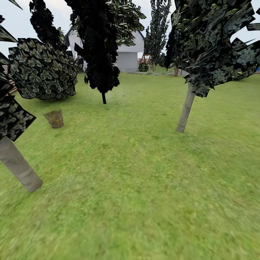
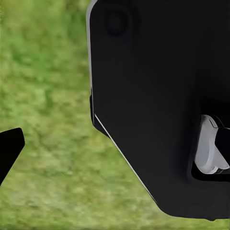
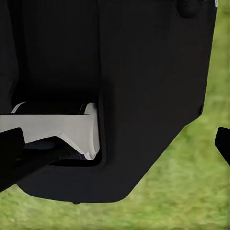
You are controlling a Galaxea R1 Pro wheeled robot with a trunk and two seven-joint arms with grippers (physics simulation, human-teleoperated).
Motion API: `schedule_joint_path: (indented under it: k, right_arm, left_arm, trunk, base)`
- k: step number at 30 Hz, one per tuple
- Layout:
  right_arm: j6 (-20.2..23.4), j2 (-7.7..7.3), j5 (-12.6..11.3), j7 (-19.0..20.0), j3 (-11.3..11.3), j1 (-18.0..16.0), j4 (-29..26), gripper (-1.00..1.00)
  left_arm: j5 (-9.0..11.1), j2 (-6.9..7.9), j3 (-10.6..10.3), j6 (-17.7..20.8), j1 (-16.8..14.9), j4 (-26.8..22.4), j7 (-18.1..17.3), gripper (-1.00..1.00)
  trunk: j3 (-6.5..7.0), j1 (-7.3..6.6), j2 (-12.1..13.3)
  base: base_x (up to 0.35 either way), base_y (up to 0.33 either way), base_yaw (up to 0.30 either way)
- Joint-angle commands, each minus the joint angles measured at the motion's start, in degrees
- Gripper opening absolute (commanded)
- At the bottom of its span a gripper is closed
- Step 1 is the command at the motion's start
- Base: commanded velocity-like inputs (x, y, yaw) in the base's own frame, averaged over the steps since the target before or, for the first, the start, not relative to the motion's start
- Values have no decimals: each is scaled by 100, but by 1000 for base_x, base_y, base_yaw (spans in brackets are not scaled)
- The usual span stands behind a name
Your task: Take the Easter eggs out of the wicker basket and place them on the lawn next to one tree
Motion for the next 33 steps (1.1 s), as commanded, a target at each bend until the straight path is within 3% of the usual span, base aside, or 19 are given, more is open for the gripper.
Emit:
schedule_joint_path:
  k: [1,33]
  right_arm:
    - [-13,1,3,1,-2,0,-1,100]
    - [-22,2,4,1,-4,0,22,100]
  left_arm:
    - [-3,1,-1,-20,-4,5,-2,100]
    - [-3,-4,-1,-20,-4,5,-2,100]
  trunk:
    - [-5,3,-10]
    - [255,3,-10]
  base:
    - [0,0,45]
    - [0,0,142]
